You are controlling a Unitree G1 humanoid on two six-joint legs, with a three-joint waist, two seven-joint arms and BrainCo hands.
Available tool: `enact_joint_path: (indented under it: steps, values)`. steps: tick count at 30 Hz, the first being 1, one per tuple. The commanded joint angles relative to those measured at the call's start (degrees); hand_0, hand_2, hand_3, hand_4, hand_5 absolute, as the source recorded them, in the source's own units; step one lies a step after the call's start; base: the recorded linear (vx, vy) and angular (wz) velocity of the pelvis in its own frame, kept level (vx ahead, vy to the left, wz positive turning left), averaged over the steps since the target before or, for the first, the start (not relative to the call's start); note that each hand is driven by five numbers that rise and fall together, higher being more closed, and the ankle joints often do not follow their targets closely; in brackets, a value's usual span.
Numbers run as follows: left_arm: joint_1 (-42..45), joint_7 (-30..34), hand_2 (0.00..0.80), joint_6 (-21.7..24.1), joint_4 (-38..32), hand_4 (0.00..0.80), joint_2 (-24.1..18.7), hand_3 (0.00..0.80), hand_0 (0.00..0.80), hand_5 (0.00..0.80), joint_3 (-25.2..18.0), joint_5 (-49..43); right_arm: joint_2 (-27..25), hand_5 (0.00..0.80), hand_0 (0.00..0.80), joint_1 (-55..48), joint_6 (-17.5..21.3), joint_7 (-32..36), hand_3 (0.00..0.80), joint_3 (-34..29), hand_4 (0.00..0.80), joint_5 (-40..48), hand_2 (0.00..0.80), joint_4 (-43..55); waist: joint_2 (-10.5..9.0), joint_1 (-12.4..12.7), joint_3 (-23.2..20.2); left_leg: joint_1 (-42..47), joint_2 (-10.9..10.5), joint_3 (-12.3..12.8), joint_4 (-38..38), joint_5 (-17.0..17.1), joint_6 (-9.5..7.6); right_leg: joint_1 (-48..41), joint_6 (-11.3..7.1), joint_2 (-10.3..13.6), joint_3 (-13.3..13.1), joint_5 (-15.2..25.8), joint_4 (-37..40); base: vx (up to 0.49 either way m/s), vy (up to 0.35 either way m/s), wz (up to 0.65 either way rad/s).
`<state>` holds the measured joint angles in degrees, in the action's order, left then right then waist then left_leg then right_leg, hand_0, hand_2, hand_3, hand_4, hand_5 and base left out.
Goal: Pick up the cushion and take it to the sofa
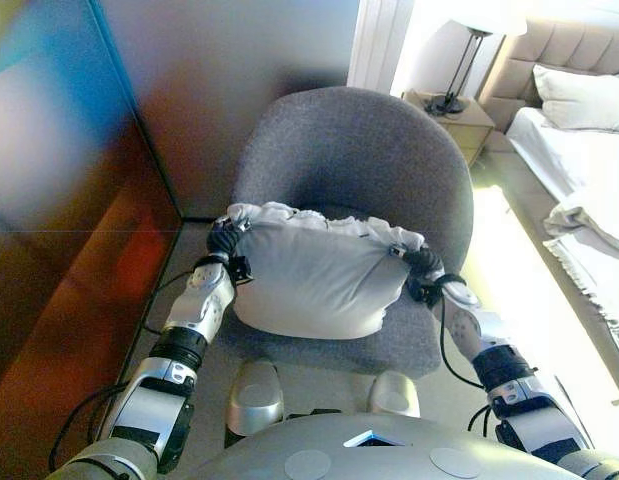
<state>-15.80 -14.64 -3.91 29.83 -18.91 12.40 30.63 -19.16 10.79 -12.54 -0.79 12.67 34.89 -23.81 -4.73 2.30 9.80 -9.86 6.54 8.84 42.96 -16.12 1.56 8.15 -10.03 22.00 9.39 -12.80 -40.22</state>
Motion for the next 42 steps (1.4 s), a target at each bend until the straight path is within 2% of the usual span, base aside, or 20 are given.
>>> enact_joint_path:
  steps: [1, 8, 13, 22, 28, 36, 42]
  values:
    - [-3.0, 0.3, 0.8, 2.6, -1.1, 0.8, -0.8, 0.8, 0.8, 0.8, 3.0, 1.8, -1.1, 0.8, 0.8, 8.6, 2.9, 0.7, 0.8, -2.2, 0.8, -0.2, 0.8, -0.3, 0.23, -1.0, 0.0, 0.6, 0.7, -0.8, -1.2, -1.1, 0.63, 1.4, -0.65, 0.2, -0.5, 8.4, 5.2, -0.018, -0.002, -0.15]
    - [-4.5, 4.8, 0.8, 3.5, -0.8, 0.8, -1.6, 0.8, 0.8, 0.8, 3.0, 4.2, -3.0, 0.8, 0.8, 9.5, 3.9, -0.4, 0.8, -3.4, 0.8, -0.8, 0.8, -0.9, 0.19, 0.0, 1.9, -0.7, 0.1, -1.4, -1.8, -0.6, 0.83, 1.9, -0.74, -0.2, 0.8, 8.7, 5.7, 0.006, -0.013, -0.01]
    - [-3.8, 7.6, 0.8, 3.4, -1.1, 0.8, -1.1, 0.8, 0.8, 0.8, 2.8, 4.2, -4.4, 0.8, 0.8, 8.9, 4.3, -0.3, 0.8, -5.5, 0.8, -1.0, 0.8, -1.8, -0.31, 0.7, 2.9, -0.5, 0.4, -2.0, -1.2, -0.6, 0.82, 1.0, -0.63, -0.9, 1.9, 8.8, 5.4, 0.068, -0.059, 0.04]
    - [-2.7, 8.4, 0.8, 1.1, -5.6, 0.8, -0.9, 0.8, 0.8, 0.8, 1.8, 1.9, -6.2, 0.8, 0.8, 8.3, 4.5, 3.1, 0.8, -9.2, 0.8, 1.9, 0.8, -1.1, -0.95, 1.5, 4.9, -0.8, 1.0, -2.7, -0.6, -0.5, 0.54, 1.2, -0.43, -2.0, 2.7, 8.9, 4.5, 0.025, -0.06, 0.03]
    - [-1.2, 6.2, 0.8, -1.8, -7.0, 0.8, -0.3, 0.8, 0.8, 0.8, 0.2, 4.5, -5.4, 0.8, 0.8, 7.8, 2.9, 2.6, 0.8, -10.1, 0.8, 1.1, 0.8, 0.8, -0.43, 1.4, 5.9, 0.0, 0.3, -2.7, -2.4, 0.8, 0.6, 1.2, -0.41, -2.2, 2.7, 9.4, 4.7, 0.032, 0.01, 0.01]
    - [-0.1, 10.5, 0.8, -0.1, -9.0, 0.8, -0.4, 0.8, 0.8, 0.8, -0.3, 1.3, -5.1, 0.8, 0.8, 6.0, 3.7, 2.0, 0.8, -12.7, 0.8, -1.2, 0.8, 5.1, -0.11, 1.2, 7.0, 0.9, 0.0, -2.5, -5.0, 2.5, 0.78, 1.2, -0.43, -2.4, 2.9, 10.2, 5.6, 0.031, 0.004, 0.0]
    - [2.7, 13.0, 0.8, -0.3, -15.6, 0.8, -0.4, 0.8, 0.8, 0.8, -2.0, 2.8, -5.6, 0.8, 0.8, 2.3, 3.7, 4.1, 0.8, -16.7, 0.8, -1.8, 0.8, 12.7, 0.1, 0.8, 7.8, 2.3, -0.5, -2.6, -9.3, 4.8, 0.87, 0.7, -0.41, -3.3, 3.0, 11.5, 8.4, 0.025, -0.01, -0.02]
